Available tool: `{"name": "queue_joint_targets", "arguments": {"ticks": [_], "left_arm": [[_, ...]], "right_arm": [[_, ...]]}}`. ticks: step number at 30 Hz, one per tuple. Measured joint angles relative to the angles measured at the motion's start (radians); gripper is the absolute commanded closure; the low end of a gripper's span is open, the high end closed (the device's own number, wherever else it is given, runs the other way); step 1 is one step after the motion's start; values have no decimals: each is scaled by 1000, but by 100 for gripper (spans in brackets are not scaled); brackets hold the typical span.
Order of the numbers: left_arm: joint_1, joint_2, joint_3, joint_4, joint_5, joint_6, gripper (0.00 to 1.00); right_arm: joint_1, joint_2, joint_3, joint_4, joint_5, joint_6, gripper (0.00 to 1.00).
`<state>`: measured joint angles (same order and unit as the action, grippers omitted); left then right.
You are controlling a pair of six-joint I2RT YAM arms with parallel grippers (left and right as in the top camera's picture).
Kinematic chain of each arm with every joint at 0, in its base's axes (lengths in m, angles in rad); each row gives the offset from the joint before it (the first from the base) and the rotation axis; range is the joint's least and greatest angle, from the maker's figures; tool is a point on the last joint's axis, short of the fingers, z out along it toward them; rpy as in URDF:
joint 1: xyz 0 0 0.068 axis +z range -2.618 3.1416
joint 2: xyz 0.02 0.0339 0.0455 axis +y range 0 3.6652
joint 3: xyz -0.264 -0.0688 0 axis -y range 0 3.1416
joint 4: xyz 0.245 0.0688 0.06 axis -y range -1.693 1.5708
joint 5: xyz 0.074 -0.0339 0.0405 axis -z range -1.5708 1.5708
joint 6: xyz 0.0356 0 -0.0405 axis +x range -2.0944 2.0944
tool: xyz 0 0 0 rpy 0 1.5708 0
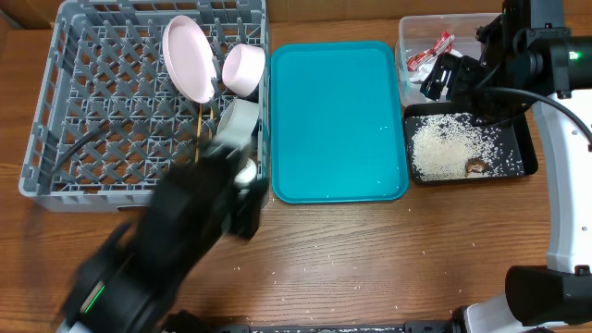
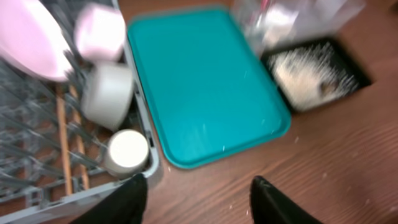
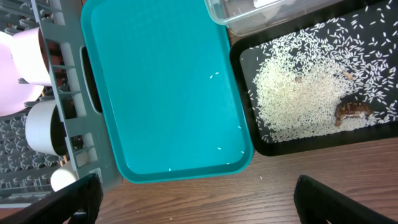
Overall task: Sort waste into correct bins and load items into the dishwasher
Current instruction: 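Open the left gripper and withdraw it from the rack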
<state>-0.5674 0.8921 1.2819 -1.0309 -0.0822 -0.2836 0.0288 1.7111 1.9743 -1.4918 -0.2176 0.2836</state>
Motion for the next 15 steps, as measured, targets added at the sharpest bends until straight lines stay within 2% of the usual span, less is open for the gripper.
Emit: {"name": "queue_joint_targets", "arguments": {"ticks": [2, 4, 10, 15], "left_arm": [[-27, -141, -31, 6, -37, -7, 13], [-44, -248, -94, 21, -61, -12, 0], [-48, -357, -369, 126, -83, -62, 0], [-48, -357, -437, 204, -43, -89, 0]], "right_arm": [[0, 0, 0, 1, 0, 0, 0], [0, 0, 0, 1, 0, 0, 0], [0, 0, 0, 1, 0, 0, 0], [0, 0, 0, 0, 0, 0, 0]]}}
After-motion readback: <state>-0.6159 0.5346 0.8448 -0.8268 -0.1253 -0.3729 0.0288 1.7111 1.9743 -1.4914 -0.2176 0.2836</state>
